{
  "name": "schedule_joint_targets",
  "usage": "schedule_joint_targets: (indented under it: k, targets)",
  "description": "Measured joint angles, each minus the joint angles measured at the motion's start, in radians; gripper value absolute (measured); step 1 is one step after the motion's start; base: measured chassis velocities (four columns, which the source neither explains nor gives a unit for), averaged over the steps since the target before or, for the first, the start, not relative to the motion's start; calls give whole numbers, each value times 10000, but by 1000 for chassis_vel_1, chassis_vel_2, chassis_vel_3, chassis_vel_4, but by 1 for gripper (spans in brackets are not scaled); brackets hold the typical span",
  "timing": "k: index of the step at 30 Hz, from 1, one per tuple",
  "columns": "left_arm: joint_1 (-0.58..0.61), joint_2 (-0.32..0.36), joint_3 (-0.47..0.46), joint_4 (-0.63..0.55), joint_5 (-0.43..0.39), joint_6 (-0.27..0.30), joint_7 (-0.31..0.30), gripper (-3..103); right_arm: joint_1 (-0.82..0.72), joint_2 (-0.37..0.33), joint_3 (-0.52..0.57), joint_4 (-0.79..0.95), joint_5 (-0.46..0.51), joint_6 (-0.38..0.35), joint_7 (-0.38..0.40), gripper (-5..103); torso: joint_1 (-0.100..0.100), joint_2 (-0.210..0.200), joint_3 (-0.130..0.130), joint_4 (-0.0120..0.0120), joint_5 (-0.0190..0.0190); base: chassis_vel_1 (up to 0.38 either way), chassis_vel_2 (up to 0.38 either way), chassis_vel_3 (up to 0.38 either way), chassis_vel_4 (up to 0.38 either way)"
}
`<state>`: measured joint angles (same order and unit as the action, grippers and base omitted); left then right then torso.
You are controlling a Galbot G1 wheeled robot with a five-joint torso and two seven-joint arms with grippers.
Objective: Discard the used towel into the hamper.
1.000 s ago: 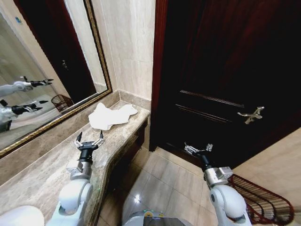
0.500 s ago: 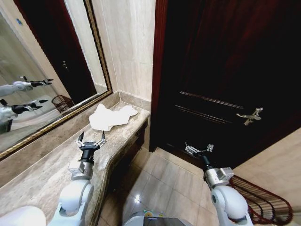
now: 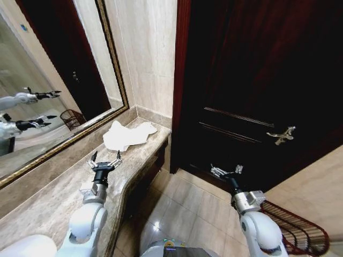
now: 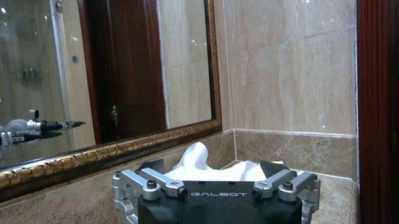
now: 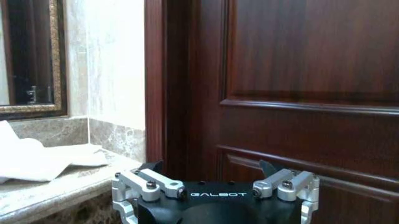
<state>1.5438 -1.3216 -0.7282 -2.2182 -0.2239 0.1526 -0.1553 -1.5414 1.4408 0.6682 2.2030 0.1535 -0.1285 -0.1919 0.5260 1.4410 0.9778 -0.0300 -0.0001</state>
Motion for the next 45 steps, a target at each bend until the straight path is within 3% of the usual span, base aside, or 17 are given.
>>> schedule_joint_targets:
  k: [4,9,16,22,24,25,28,29,31,33,44,45]
  targets:
    - [-176,232,-63,-42,-161,384,-134,100,160,-135,-134,-142,2,-53,-18,100,19,38,23,2,0,0,0,0,0]
    - [-1124,990,157,65,-1186,1595,-626,100,242,-283,-229,-460,57,-29,-62,100,24,51,29,0,1,0,0,0,0]
    - [-3376,2234,1464,1694,-2626,2675,-1802,100,54,-519,-178,-574,43,28,-25,100,12,18,15,0,-1,0,0,0,0]
    - [-5322,2770,2756,3049,-3147,3400,-2541,100,202,-668,-230,-553,-19,-198,117,100,3,-1,3,-1,1,0,0,0,0]
    - [-6268,2829,3452,3720,-3710,4184,-3243,100,330,-684,-300,-607,-123,-275,186,100,-1,-11,-2,-1,0,0,0,0,0]
    - [-6268,2829,3452,3720,-3710,4184,-3243,100,330,-684,-300,-607,-123,-275,186,100,-1,-11,-2,-1,0,0,0,0,0]
    - [-7451,2622,4280,4688,-4828,5012,-4658,100,496,-667,-372,-809,-217,-322,243,100,-7,-21,-9,-1,2,0,0,0,0]
    - [-7451,2622,4280,4688,-4828,5012,-4658,100,496,-667,-372,-809,-217,-322,243,100,-7,-21,-9,-1,2,0,0,0,0]
    - [-8033,2389,4700,5367,-5239,5185,-5353,100,615,-648,-376,-971,-244,-323,245,100,-11,-27,-11,-2,1,0,0,0,0]
    - [-8533,2213,5074,5960,-5662,5268,-5664,100,714,-646,-373,-1125,-243,-322,245,100,-13,-32,-14,0,4,0,0,0,0]
    - [-9709,1509,6075,7794,-5651,5089,-5898,102,797,-610,-253,-1456,-215,-140,272,100,-21,-46,-24,0,4,0,0,0,0]
    - [-9739,1448,6121,7907,-5573,5033,-5917,96,787,-580,-233,-1497,-216,-98,273,100,-21,-47,-24,0,3,0,0,0,0]
